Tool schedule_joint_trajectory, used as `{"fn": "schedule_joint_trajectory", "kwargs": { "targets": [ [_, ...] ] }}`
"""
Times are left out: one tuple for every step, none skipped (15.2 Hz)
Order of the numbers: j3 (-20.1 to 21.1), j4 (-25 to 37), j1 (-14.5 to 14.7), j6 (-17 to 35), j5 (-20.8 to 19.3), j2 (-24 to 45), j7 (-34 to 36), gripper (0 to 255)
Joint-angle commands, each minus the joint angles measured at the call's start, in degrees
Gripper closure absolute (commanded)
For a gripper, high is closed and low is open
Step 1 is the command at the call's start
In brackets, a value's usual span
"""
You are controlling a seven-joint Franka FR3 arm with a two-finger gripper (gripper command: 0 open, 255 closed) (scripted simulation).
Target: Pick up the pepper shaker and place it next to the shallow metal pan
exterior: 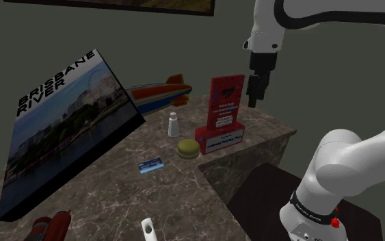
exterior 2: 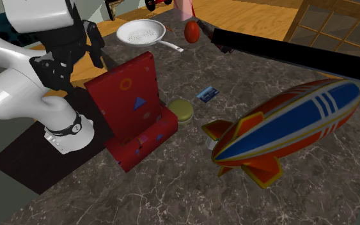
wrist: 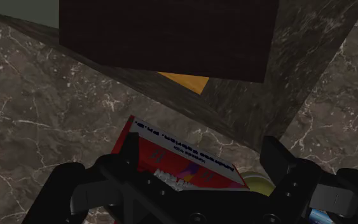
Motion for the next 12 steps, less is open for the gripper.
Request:
{"fn": "schedule_joint_trajectory", "kwargs": {
  "targets": [
    [0.00, 0.00, 0.00, 0.00, 0.00, 0.00, 0.00, 0],
    [0.42, 0.19, 0.16, 1.82, 0.02, 1.73, 0.05, 0],
    [0.84, 0.46, 0.30, 3.60, 0.01, 3.51, 0.10, 0],
    [1.26, 0.81, 0.42, 5.34, -0.01, 5.32, 0.17, 0],
    [1.68, 1.24, 0.54, 7.04, -0.06, 7.17, 0.24, 0],
    [2.10, 1.75, 0.65, 8.69, -0.13, 9.05, 0.33, 0],
    [2.50, 2.33, 0.76, 10.29, -0.24, 10.96, 0.44, 0],
    [2.92, 2.98, 0.85, 11.84, -0.37, 12.89, 0.56, 0],
    [3.33, 3.72, 0.93, 13.33, -0.53, 14.84, 0.69, 0],
    [3.75, 4.52, 0.99, 14.76, -0.72, 16.82, 0.84, 0],
    [4.15, 5.40, 1.05, 16.14, -0.95, 18.81, 1.01, 0],
    [4.56, 6.35, 1.11, 17.45, -1.21, 20.82, 1.20, 0]
  ]
}}
